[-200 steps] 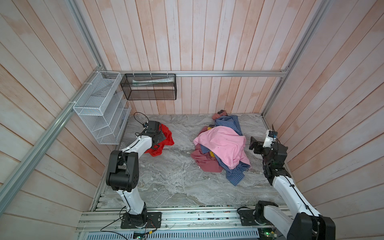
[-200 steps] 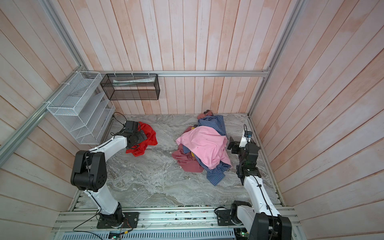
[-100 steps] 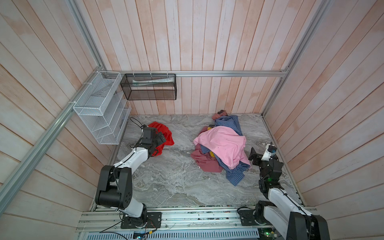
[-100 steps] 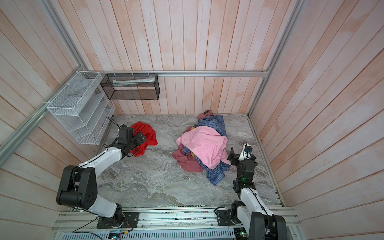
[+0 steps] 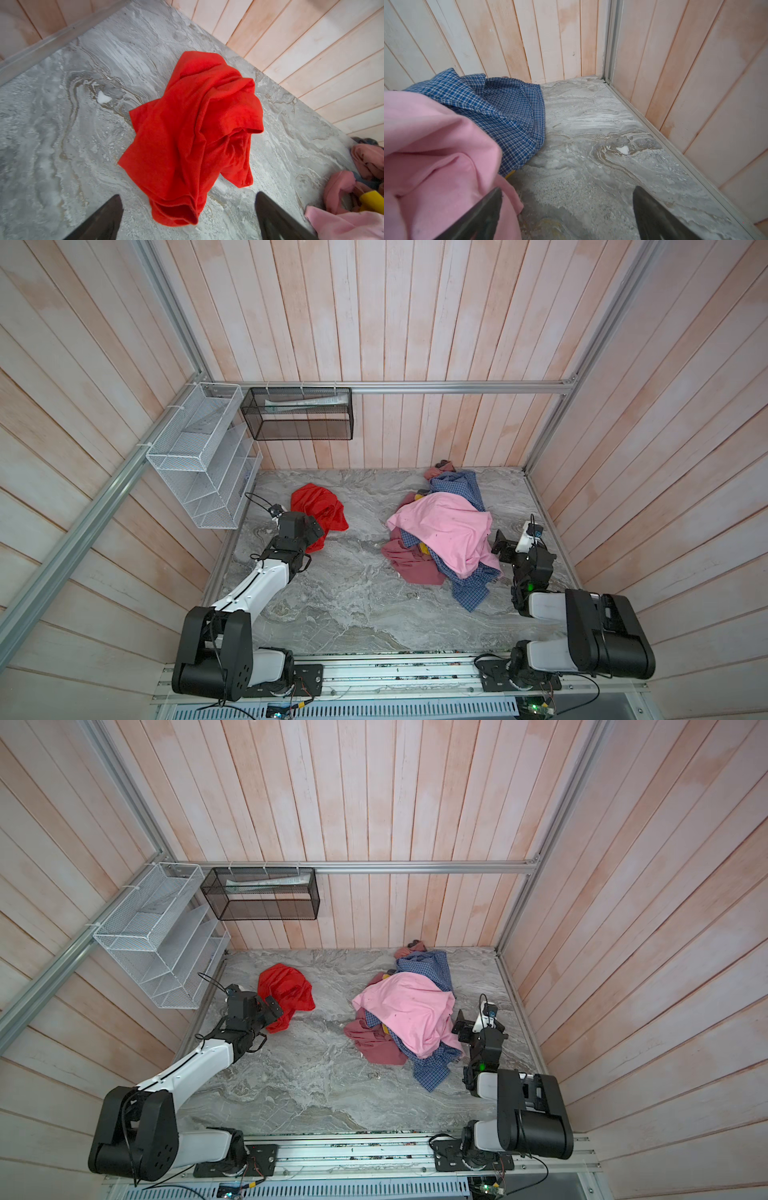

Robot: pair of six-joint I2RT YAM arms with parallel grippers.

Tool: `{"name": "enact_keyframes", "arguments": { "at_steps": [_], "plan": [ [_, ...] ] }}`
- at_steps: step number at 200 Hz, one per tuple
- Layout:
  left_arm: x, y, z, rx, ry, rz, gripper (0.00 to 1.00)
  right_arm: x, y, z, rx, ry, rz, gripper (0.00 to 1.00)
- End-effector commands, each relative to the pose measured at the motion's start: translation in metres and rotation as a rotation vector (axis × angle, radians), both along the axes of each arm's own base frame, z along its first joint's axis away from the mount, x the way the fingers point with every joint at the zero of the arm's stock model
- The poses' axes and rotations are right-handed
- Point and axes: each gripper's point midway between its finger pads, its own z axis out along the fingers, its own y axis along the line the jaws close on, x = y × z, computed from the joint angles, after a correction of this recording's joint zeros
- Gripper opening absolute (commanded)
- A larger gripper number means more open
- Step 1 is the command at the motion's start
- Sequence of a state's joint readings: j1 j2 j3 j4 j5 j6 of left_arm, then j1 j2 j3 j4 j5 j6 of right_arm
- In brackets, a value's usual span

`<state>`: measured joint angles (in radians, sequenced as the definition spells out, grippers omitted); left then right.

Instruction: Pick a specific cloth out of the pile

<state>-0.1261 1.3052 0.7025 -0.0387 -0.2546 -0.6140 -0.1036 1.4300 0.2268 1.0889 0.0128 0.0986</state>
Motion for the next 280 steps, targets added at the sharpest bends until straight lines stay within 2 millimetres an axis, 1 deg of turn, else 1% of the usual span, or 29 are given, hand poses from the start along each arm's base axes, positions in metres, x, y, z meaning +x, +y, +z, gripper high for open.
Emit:
{"name": "enact_keyframes", "arguments": {
  "at_steps": [1, 22, 35, 74, 94, 107, 112, 132, 158, 172, 175, 184, 207, 217, 239, 249, 272, 280],
  "plan": [
    [-0.010, 0.018, 0.009, 0.036, -0.054, 0.084, 1.00, 0.006, 0.009, 0.007, -0.026, -0.054, 0.040, 0.98],
    [-0.018, 0.023, 0.015, 0.043, -0.109, 0.108, 1.00, 0.010, 0.018, 0.003, -0.055, -0.040, 0.076, 0.98],
    [-0.023, 0.028, 0.019, 0.048, -0.144, 0.132, 1.00, 0.011, 0.019, 0.003, -0.057, -0.036, 0.078, 0.98],
    [-0.045, 0.059, 0.021, 0.113, -0.225, 0.301, 1.00, 0.011, 0.019, 0.003, -0.057, -0.036, 0.079, 0.98],
    [-0.053, 0.069, 0.033, 0.171, -0.308, 0.342, 1.00, 0.011, 0.019, 0.003, -0.057, -0.034, 0.078, 0.98],
    [-0.054, 0.070, 0.040, 0.221, -0.340, 0.332, 1.00, 0.011, 0.019, 0.003, -0.057, -0.035, 0.077, 0.98],
    [-0.053, 0.071, 0.040, 0.240, -0.341, 0.323, 1.00, 0.011, 0.018, 0.003, -0.057, -0.035, 0.076, 0.98],
    [-0.046, 0.067, 0.038, 0.319, -0.314, 0.262, 1.00, 0.011, 0.019, 0.003, -0.058, -0.034, 0.079, 0.98],
    [-0.025, 0.052, 0.030, 0.395, -0.282, 0.132, 1.00, 0.011, 0.019, 0.003, -0.058, -0.035, 0.077, 0.98],
    [-0.016, 0.045, 0.030, 0.444, -0.304, 0.074, 1.00, 0.011, 0.019, 0.002, -0.058, -0.034, 0.076, 0.98],
    [-0.014, 0.045, 0.034, 0.451, -0.325, 0.072, 1.00, 0.012, 0.019, 0.002, -0.057, -0.034, 0.078, 0.98],
    [-0.012, 0.044, 0.038, 0.486, -0.358, 0.059, 1.00, 0.012, 0.018, 0.003, -0.059, -0.035, 0.075, 0.98],
    [-0.009, 0.039, 0.033, 0.559, -0.379, -0.007, 1.00, 0.012, 0.019, 0.003, -0.060, -0.035, 0.077, 0.98],
    [-0.008, 0.033, 0.031, 0.544, -0.405, -0.044, 1.00, 0.012, 0.019, 0.002, -0.060, -0.033, 0.076, 0.98],
    [-0.002, 0.014, 0.016, 0.533, -0.403, -0.183, 1.00, 0.012, 0.020, 0.002, -0.062, -0.033, 0.076, 0.98],
    [0.000, 0.007, 0.014, 0.539, -0.411, -0.226, 1.00, 0.012, 0.019, 0.002, -0.062, -0.031, 0.073, 0.98],
    [0.002, -0.001, 0.008, 0.539, -0.429, -0.288, 1.00, 0.012, 0.019, 0.002, -0.063, -0.031, 0.073, 0.98],
    [0.003, 0.002, 0.008, 0.531, -0.433, -0.282, 1.00, 0.012, 0.019, 0.003, -0.064, -0.034, 0.073, 0.98]
  ]
}}
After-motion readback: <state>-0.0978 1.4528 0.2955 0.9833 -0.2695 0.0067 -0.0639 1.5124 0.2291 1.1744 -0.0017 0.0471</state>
